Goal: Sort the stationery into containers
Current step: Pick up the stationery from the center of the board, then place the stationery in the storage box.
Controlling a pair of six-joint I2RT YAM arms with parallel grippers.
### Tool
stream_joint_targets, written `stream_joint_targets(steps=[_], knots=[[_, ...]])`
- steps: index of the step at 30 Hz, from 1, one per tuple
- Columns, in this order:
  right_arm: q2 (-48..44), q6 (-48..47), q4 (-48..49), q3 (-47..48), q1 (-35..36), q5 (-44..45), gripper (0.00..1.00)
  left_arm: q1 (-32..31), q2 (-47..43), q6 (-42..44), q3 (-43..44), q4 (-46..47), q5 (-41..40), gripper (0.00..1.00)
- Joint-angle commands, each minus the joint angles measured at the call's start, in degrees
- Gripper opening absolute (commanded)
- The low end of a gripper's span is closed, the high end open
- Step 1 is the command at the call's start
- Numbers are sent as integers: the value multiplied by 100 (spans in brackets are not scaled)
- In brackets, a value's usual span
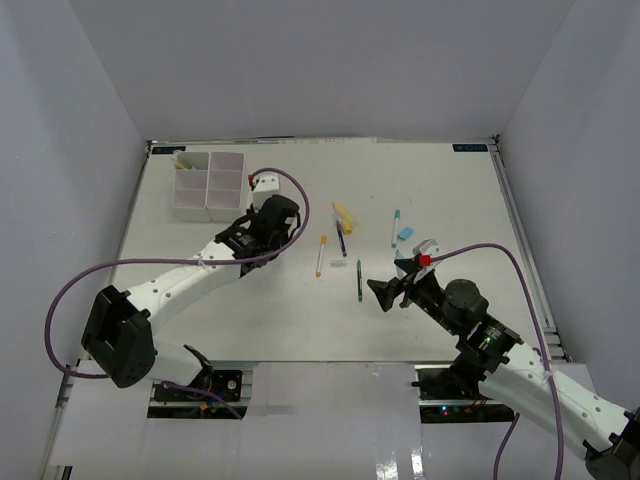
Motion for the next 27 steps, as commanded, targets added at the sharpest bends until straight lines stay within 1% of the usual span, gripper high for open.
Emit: stream_joint_targets(steps=[1, 2, 4, 5, 7, 8, 10, 12, 13, 17, 20, 24, 25, 27], knots=[[-51, -18, 157, -17, 6, 80, 90, 640, -315, 490, 634, -117, -256, 13], [-42, -18, 165, -17, 6, 80, 90, 1086, -324, 604, 723, -126, -11, 13], [-60, -53, 156, -25, 15, 71, 90, 1449, -324, 745, 890, -100, 9, 13], [-77, -70, 156, -34, 6, 36, 90, 1816, -298, 946, 1100, -83, 26, 13], [-104, -97, 156, -60, 6, 19, 90, 2196, -158, 1088, 1347, -30, 289, 13], [-104, -88, 165, -61, 6, -16, 90, 2572, -96, 1150, 1583, -4, 386, 12], [-104, -123, 165, -61, 6, -43, 90, 3056, 167, 1282, 1821, 58, 632, 12], [-121, -141, 156, -61, 6, -34, 90, 3330, 387, 1361, 2173, 67, 781, 12], [-139, -158, 156, -69, 6, -34, 90, 3592, 597, 1361, 2278, 84, 861, 12], [-235, -176, 157, -139, 6, -34, 90, 4113, 1151, 1344, 2736, 181, 1239, 12], [-323, -167, 156, -219, 6, -8, 90, 4245, 1600, 1422, 3148, 181, 1248, 12], [-394, -158, 156, -271, 6, 36, 90, 4289, 2022, 1466, 3369, 216, 1292, 12], [-402, -167, 174, -280, 6, 36, 90, 4507, 2101, 1467, 3413, 260, 1309, 12], [-385, -167, 165, -307, 6, 45, 90, 4562, 2277, 1475, 3483, 295, 1362, 12]])
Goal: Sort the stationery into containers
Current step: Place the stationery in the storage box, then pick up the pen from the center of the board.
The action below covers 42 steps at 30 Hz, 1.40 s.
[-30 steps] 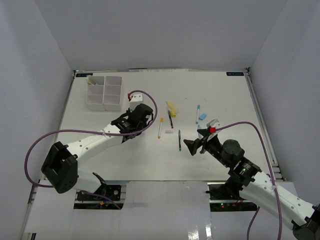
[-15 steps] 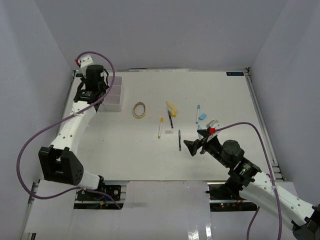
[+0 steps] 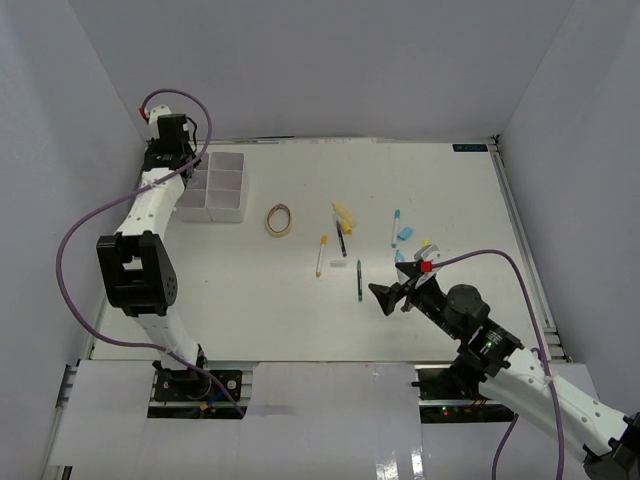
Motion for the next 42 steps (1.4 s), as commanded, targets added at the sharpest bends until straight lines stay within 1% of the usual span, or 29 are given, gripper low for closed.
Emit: stream_joint_targets(steps=[1, 4, 10, 14, 15, 16, 17, 19, 23, 26, 30, 31, 32, 33, 38, 39, 41, 42], knots=[[-29, -64, 183, -38, 6, 84, 90, 234, -4, 33, 310, 105, 193, 12], [50, -64, 183, -38, 15, 40, 90, 278, 101, 15, 266, 255, 281, 12], [94, -73, 174, -20, 6, 31, 90, 331, 391, -73, 222, 308, 483, 15], [94, -73, 174, -38, 6, 23, 90, 331, 541, -99, 108, 439, 571, 26], [94, -65, 183, -38, 6, 23, 90, 331, 567, -91, 108, 439, 597, 33], [103, -47, 165, -29, 6, 23, 90, 331, 611, -90, 108, 439, 632, 36], [112, -47, 165, -20, 6, 23, 90, 331, 611, -82, 108, 431, 641, 41], [112, -38, 139, 15, 6, 14, 90, 331, 559, -73, 90, 439, 641, 45], [130, 14, 51, 76, 6, 14, 90, 340, 383, -29, 29, 448, 668, 49], [165, 93, -45, 146, 6, -4, 90, 331, 173, 6, -103, 439, 712, 57], [200, 242, -318, 357, 6, 49, 90, 331, -275, -2, -322, 343, 852, 80], [217, 295, -379, 401, 6, 92, 90, 331, -398, -37, -445, 282, 913, 91], [218, 366, -493, 436, 6, 154, 90, 322, -530, -55, -533, 264, 1036, 96], [226, 505, -572, 515, 6, 302, 90, 305, -819, -55, -621, 255, 1124, 98], [226, 832, -889, 674, 15, 480, 90, 86, -1655, 15, -1218, 9, 1704, 98], [244, 867, -959, 683, 6, 506, 90, -63, -1770, 32, -1263, -69, 1896, 98], [270, 998, -1065, 718, 6, 576, 90, -441, -1972, 50, -1333, -368, 2012, 98], [279, 1051, -1117, 735, 6, 637, 90, -799, -2008, 59, -1333, -482, 2047, 98]])
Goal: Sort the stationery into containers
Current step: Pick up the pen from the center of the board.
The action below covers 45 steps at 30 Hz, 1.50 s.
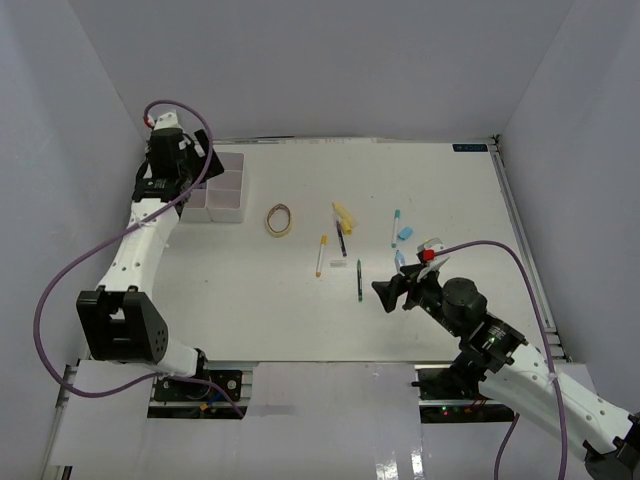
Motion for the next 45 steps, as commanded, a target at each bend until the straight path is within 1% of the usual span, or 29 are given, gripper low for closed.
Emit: stream_joint_targets(steps=[1, 2, 3, 5, 6, 8, 10, 14, 15, 17, 19, 22, 27, 28, 33, 39, 40, 41, 45], knots=[[65, 354, -346, 261, 15, 284, 90, -810, -253, 81, -129, -661, 550, 98], [74, 433, -391, 270, 6, 293, 90, -995, -236, 46, -147, -768, 577, 98], [74, 477, -443, 288, 6, 310, 90, -1345, -218, -102, -173, -856, 594, 98], [56, 626, -540, 270, 15, 319, 90, -1672, -113, -244, -234, -1024, 647, 98], [56, 662, -567, 261, 6, 310, 90, -1970, -69, -384, -313, -1059, 604, 98], [12, 732, -619, 226, 6, 293, 90, -2261, 36, -499, -366, -1077, 384, 98], [-40, 785, -637, 200, 15, 266, 90, -2613, 317, -595, -332, -1103, 340, 98], [-119, 821, -690, 138, 6, 223, 90, -3236, 1002, -666, 72, -1305, 33, 98], [-128, 812, -699, 103, 15, 231, 90, -3317, 1282, -675, 177, -1392, -3, 98], [-155, 812, -725, 68, 15, 222, 90, -3518, 1574, -736, 450, -1463, -99, 97], [-172, 803, -751, 42, 15, 222, 90, -3624, 1969, -736, 660, -1534, -170, 96], [-225, 768, -751, 24, 6, 205, 90, -3792, 2427, -771, 872, -1569, -284, 92], [-269, 715, -743, -37, 15, 231, 90, -3941, 3051, -763, 1215, -1665, -477, 82], [-269, 706, -743, -72, 6, 231, 90, -3959, 3217, -780, 1337, -1735, -512, 79], [-295, 680, -743, -160, 6, 205, 90, -3968, 3482, -833, 1532, -1754, -741, 70], [-357, 680, -751, -222, 15, 213, 90, -3959, 3789, -851, 1830, -1754, -777, 61], [-366, 671, -760, -222, 6, 214, 90, -3959, 3825, -859, 1848, -1762, -768, 56], [-374, 671, -752, -222, 6, 214, 90, -3968, 3860, -877, 1874, -1762, -750, 53], [-401, 671, -751, -240, 6, 214, 90, -3976, 3992, -965, 1892, -1762, -680, 45]])
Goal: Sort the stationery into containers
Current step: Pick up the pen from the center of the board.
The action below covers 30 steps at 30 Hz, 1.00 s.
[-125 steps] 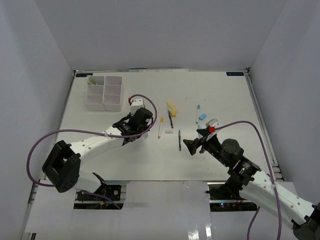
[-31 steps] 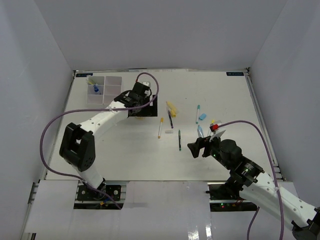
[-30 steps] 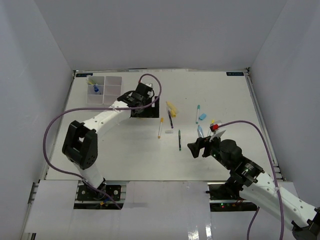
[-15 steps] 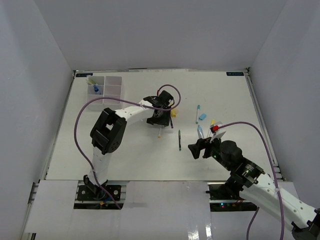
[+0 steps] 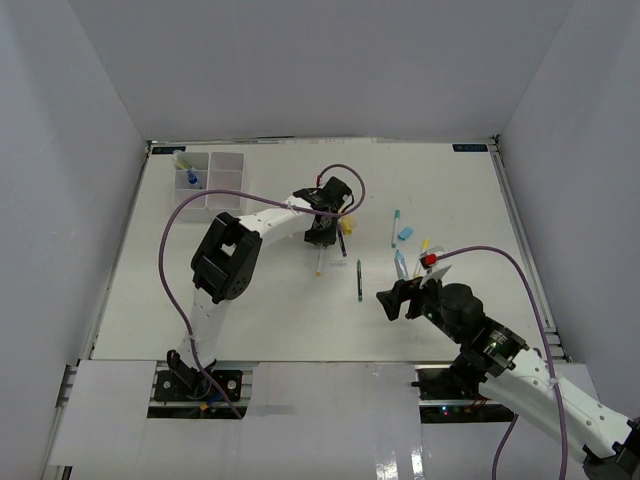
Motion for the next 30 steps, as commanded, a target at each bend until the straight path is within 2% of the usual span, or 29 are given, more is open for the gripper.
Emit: stream_joint_targets(steps=[1, 4, 7, 8, 14, 18, 24, 27, 30], knots=[[-66, -22, 103, -6, 6, 26, 90, -20, 49, -86, 78, -71, -13, 43], [-49, -22, 103, 3, 6, 17, 90, -38, -30, -200, -44, -53, 31, 29], [-40, -13, 103, 3, 6, 17, 90, -29, -214, -236, -220, -36, 31, 20], [-40, -4, 112, 3, 6, 17, 90, -29, -275, -253, -273, -27, -4, 14], [-40, -30, 121, 12, 6, 8, 90, 67, -1267, -394, -913, 52, -618, 4], [-14, -74, 147, 12, 15, -1, 90, 506, -2374, -630, -1757, 429, -909, 3], [92, -197, 340, -85, 6, -80, 90, 1945, -4455, -807, -3329, 1659, -1304, 3], [171, -267, 419, -146, 6, -150, 90, 2517, -5125, -746, -3813, 2344, -1621, 3], [188, -346, 463, -199, 6, -229, 90, 2983, -5382, -658, -4070, 3083, -1841, 4]])
